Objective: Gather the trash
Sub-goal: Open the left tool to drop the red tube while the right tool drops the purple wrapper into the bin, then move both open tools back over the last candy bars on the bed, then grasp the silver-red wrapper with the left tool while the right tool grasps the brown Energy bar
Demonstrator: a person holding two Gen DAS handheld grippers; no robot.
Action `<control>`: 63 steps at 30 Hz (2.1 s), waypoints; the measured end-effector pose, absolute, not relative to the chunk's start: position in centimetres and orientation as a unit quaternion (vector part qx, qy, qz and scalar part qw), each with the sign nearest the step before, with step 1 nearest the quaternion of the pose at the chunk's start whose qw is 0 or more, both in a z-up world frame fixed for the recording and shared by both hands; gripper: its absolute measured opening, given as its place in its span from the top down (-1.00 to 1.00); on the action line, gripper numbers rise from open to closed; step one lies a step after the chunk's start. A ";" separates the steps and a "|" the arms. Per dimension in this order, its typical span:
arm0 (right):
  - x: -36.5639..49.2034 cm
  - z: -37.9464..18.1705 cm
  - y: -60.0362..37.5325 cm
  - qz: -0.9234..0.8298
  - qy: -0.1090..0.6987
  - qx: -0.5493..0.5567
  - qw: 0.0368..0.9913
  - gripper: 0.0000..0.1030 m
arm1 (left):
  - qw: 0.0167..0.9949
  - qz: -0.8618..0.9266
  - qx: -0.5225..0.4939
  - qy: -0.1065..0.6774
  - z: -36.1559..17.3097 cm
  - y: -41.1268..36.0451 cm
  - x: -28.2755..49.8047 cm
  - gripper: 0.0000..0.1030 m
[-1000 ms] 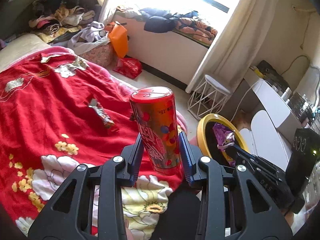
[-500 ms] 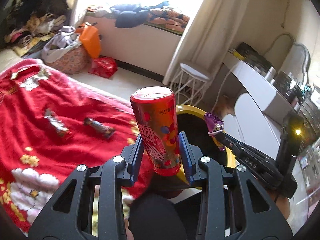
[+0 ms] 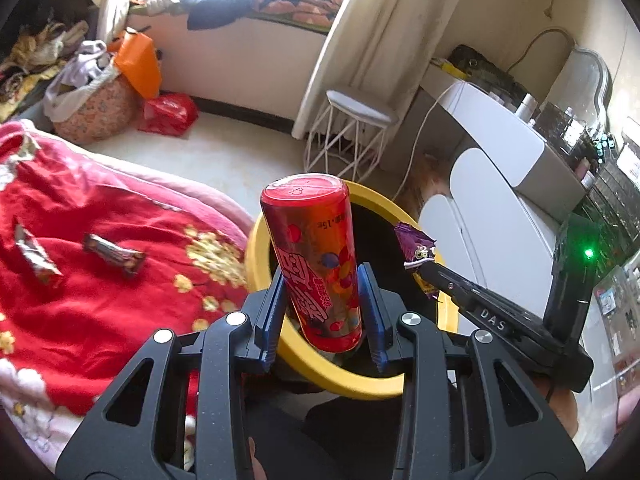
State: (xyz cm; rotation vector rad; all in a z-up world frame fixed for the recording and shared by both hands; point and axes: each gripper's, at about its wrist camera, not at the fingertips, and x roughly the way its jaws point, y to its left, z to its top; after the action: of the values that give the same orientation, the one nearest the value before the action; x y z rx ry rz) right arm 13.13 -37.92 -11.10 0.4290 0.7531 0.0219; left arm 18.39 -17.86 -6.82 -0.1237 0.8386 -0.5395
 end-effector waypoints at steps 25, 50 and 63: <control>15.1 -7.7 -25.7 0.136 0.332 0.088 0.929 -0.18 | 0.933 -0.108 -0.085 0.332 -5.6 -5.1 19.7 -0.57; 26.3 -15.7 -10.8 0.196 0.438 -0.057 0.876 -0.18 | 0.894 -0.009 -0.188 0.407 -11.7 6.8 24.4 -0.45; 25.2 -16.2 -11.6 0.202 0.445 -0.015 0.872 0.46 | 0.868 -0.015 -0.225 0.442 -14.7 6.4 26.1 0.78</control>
State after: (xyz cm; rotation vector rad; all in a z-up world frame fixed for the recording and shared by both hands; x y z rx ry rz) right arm 25.17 -11.63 -16.16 -0.0313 0.9298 0.4214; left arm 26.14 6.43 -14.73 -0.4716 0.9250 -0.0311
